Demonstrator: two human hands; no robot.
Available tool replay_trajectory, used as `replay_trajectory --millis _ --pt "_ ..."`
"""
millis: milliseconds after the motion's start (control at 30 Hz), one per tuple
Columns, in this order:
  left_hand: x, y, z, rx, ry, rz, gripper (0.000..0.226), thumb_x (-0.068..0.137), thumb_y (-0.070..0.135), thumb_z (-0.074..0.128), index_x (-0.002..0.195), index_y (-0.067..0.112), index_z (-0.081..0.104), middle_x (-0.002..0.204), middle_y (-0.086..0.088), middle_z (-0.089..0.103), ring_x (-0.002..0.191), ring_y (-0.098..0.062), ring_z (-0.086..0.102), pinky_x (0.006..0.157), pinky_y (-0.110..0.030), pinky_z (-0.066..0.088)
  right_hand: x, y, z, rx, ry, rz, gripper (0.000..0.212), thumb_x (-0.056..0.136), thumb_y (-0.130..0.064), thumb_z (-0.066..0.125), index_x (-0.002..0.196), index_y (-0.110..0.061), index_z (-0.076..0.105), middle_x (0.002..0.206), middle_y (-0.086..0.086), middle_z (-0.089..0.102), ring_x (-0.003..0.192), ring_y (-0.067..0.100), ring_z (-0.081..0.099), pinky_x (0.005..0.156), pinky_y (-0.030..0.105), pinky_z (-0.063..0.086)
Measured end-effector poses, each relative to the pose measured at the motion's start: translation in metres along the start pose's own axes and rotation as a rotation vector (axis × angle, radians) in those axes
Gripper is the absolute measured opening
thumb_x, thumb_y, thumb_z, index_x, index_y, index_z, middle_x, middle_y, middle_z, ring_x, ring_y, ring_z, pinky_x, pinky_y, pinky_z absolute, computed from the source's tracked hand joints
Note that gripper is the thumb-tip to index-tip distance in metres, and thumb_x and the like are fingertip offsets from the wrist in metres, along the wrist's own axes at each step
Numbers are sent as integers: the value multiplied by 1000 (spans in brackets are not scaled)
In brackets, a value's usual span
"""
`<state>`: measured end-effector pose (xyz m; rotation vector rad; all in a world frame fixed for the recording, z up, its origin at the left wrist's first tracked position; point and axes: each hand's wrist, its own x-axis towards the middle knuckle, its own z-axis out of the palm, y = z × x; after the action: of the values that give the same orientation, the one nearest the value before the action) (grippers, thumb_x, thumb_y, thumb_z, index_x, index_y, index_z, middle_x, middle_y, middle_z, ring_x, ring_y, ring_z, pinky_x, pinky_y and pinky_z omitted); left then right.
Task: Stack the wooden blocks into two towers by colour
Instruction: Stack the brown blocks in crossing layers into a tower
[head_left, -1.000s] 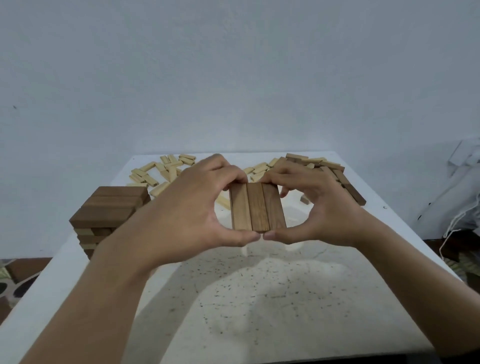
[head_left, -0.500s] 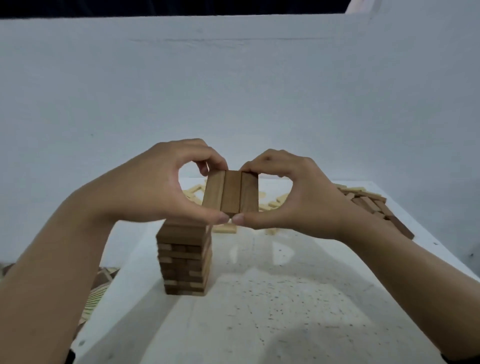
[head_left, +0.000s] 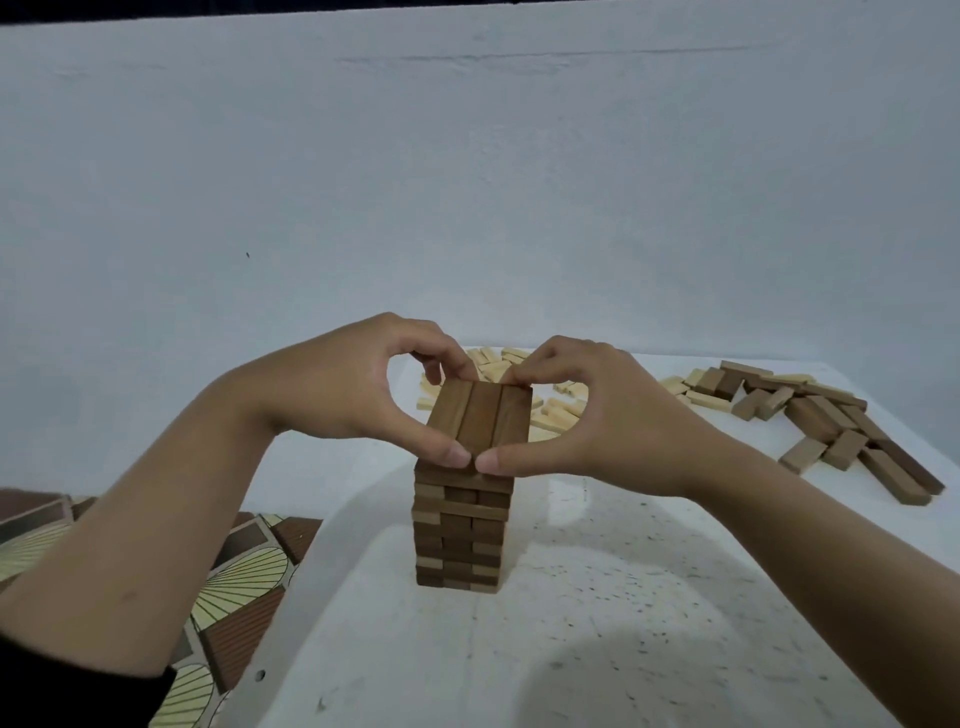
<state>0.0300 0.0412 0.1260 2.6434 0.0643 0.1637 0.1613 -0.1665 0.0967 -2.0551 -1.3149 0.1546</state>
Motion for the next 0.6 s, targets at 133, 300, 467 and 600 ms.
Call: replay_trajectory --millis 133,300,467,600 --pt "0 -6 6 2 -9 0 65 51 71 83 108 44 68 111 20 61 115 -3 54 101 -39 45 -1 -1 4 -45 -26 10 75 56 -74 82 121 -39 67 116 -26 56 121 1 45 110 43 36" --pt "-1 -11 11 -15 -9 -4 67 50 71 84 109 44 68 112 17 61 116 -5 54 102 -41 45 -2 -3 6 -66 -47 26 77 57 -73 81 124 -38 66 119 -26 53 123 -1 42 112 43 34" --pt "-1 -15 13 -43 -7 -13 67 49 72 83 109 46 68 111 17 61 116 -4 54 104 -41 43 -2 -6 6 -72 -52 32 73 58 -71 81 122 -39 66 118 -27 53 119 -3 43 112 43 33" --pt "0 -17 14 -61 -14 -8 66 50 72 83 109 47 68 113 14 63 117 -6 54 104 -44 43 -3 -5 7 -70 -47 34 72 58 -71 81 121 -38 67 116 -25 55 117 -3 45 111 43 34"
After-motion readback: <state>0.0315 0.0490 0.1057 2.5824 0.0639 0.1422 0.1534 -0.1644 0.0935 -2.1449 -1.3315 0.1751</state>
